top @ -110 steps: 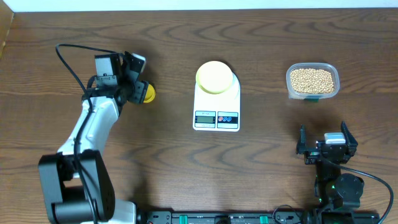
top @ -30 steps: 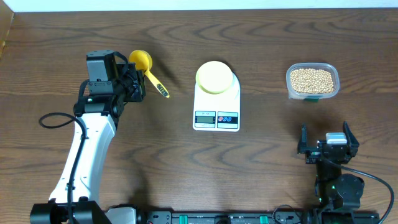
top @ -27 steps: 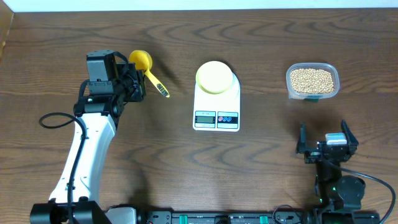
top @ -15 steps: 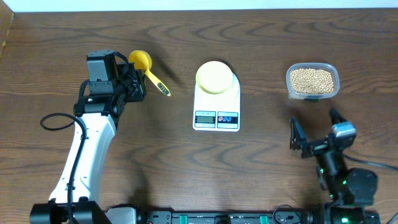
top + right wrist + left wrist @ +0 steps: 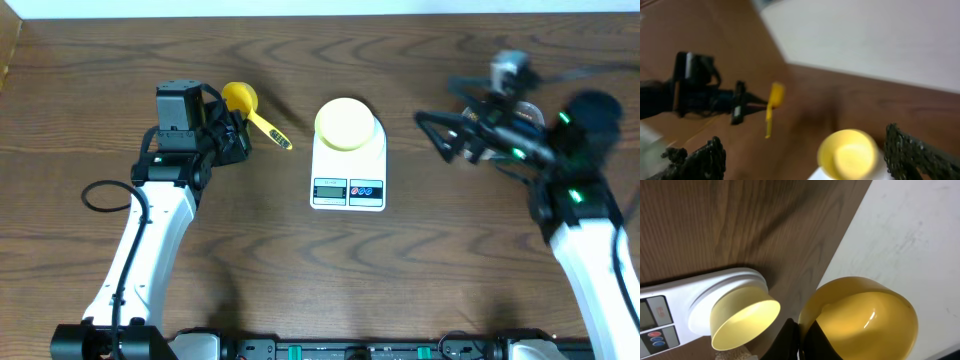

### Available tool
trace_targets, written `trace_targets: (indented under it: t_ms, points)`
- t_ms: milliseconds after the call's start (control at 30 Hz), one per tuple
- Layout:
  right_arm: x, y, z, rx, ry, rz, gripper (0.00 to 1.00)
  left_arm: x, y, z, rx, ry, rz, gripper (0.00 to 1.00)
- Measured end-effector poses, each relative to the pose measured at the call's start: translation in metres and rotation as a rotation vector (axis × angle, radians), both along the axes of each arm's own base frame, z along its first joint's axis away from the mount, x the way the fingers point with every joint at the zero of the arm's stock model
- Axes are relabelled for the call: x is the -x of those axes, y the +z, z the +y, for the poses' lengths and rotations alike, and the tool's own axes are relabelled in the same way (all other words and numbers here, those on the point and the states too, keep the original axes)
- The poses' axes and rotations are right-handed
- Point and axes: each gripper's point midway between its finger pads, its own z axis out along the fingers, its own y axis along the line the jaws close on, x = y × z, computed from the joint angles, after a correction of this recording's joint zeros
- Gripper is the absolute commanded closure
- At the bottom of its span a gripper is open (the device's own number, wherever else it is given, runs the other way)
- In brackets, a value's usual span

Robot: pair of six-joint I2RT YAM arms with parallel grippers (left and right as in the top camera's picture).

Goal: Scoop item into bowl and weigh 50g on scale
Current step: 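Move the right gripper to the scoop handle and grasp it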

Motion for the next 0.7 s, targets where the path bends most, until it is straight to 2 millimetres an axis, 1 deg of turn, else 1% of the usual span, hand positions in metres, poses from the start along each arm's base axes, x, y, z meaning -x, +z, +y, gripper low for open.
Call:
trace_targets:
  t_ms: [33,100,133,167,200,233,267,300,400,500,533,567,600,633,700]
  points:
    - [-0.003,-0.005,0.011,-0.003,0.041,0.025,0.01,0.000,0.000,0.000,0.001,0.000,0.002,0.92]
    - [-0.008,-0.022,0.045,-0.007,0.151,0.092,0.01,0.001,0.000,-0.003,0.014,-0.009,0.002,0.92]
    - [-0.008,-0.026,0.055,-0.006,0.177,0.109,0.01,0.001,0.000,-0.004,0.018,-0.014,0.003,0.92]
    - [-0.010,-0.038,0.072,-0.002,0.221,0.144,0.01,0.002,0.001,-0.007,0.034,-0.030,0.004,0.92]
    - [-0.010,-0.043,0.079,-0.001,0.239,0.149,0.01,0.002,0.002,-0.008,0.037,-0.032,0.003,0.92]
    - [-0.011,-0.051,0.093,0.001,0.271,0.161,0.01,0.003,0.002,-0.010,0.048,-0.042,0.005,0.92]
    - [-0.012,-0.058,0.100,0.003,0.289,0.169,0.01,0.003,0.002,-0.012,0.053,-0.047,0.005,0.92]
    - [-0.012,-0.065,0.105,0.007,0.298,0.185,0.01,0.003,0.002,-0.012,0.057,-0.049,0.006,0.92]
    - [-0.016,-0.078,0.109,0.011,0.299,0.215,0.01,0.004,0.003,-0.015,0.084,-0.039,0.017,0.92]
    - [-0.022,-0.080,0.111,-0.007,0.286,0.231,0.01,0.006,0.003,-0.025,0.121,-0.032,0.034,0.92]
    - [-0.023,-0.080,0.111,-0.012,0.276,0.241,0.04,0.007,0.003,-0.028,0.132,-0.031,0.040,0.92]
    - [-0.025,-0.080,0.112,-0.018,0.263,0.254,0.12,0.008,0.003,-0.032,0.139,-0.032,0.045,0.92]
    - [-0.026,-0.079,0.115,-0.025,0.246,0.272,0.18,0.009,0.003,-0.037,0.155,-0.028,0.055,0.92]
    - [-0.027,-0.080,0.118,-0.027,0.225,0.291,0.20,0.010,0.003,-0.041,0.166,-0.023,0.062,0.92]
    - [-0.026,-0.083,0.130,-0.028,0.192,0.324,0.29,0.010,0.003,-0.047,0.177,-0.014,0.066,0.92]
